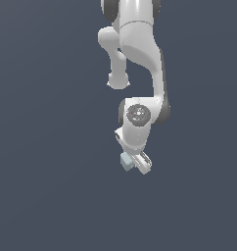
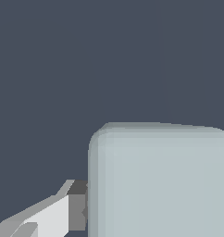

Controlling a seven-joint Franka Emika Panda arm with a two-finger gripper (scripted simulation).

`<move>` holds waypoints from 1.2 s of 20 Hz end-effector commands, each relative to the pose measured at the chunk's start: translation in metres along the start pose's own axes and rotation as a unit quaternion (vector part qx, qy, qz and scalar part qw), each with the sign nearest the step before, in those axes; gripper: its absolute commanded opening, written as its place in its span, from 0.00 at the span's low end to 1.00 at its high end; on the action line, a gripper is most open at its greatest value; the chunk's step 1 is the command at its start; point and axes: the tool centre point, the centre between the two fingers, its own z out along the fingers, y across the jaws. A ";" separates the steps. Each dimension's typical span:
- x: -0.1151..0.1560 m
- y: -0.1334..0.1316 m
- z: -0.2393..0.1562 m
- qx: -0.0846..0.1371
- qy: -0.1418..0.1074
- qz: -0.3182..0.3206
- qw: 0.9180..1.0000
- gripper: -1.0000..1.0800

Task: Pick up the object and move it to a goal position.

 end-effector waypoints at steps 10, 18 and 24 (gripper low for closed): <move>0.007 0.013 -0.012 0.000 0.000 0.000 1.000 0.00; 0.029 0.053 -0.049 0.000 -0.001 0.000 1.000 0.00; 0.054 0.096 -0.089 0.001 -0.001 0.000 1.000 0.00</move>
